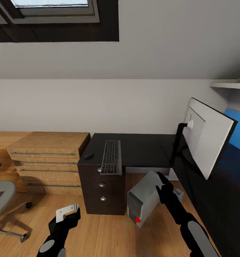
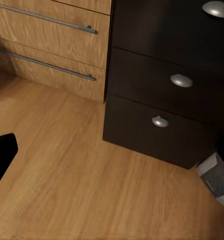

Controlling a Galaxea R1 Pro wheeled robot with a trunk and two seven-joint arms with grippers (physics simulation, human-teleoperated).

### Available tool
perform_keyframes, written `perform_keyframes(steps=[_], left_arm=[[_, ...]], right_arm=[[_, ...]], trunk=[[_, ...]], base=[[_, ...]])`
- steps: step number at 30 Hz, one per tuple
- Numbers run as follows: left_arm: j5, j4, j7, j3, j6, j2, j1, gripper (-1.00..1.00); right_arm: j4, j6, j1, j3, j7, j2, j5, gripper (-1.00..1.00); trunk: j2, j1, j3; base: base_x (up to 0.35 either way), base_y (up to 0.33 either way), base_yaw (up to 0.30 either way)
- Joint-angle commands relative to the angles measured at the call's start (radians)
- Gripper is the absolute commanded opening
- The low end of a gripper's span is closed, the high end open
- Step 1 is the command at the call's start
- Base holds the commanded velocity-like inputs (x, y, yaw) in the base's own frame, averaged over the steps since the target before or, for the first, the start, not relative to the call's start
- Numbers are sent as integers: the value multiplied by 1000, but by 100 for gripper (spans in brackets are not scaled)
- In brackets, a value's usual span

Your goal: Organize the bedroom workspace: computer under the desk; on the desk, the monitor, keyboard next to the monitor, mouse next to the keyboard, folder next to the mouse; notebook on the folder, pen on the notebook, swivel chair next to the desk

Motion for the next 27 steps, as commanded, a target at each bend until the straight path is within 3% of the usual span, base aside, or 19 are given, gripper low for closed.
perform_keyframes(steps=[1,10,27], left_arm=[[10,-2,8,-1,3,0,0,100],[12,-2,7,0,4,1,0,100],[14,-3,7,2,3,3,0,100]], right_arm=[[-5,1,0,1,-5,-1,0,100],[-11,1,0,1,-17,-3,22,100],[-9,1,0,-1,-18,-6,26,100]], trunk=[[7,-5,2],[70,-39,31],[189,-104,84]], base=[[-334,-191,0],[-333,-142,0],[-344,-9,0]])
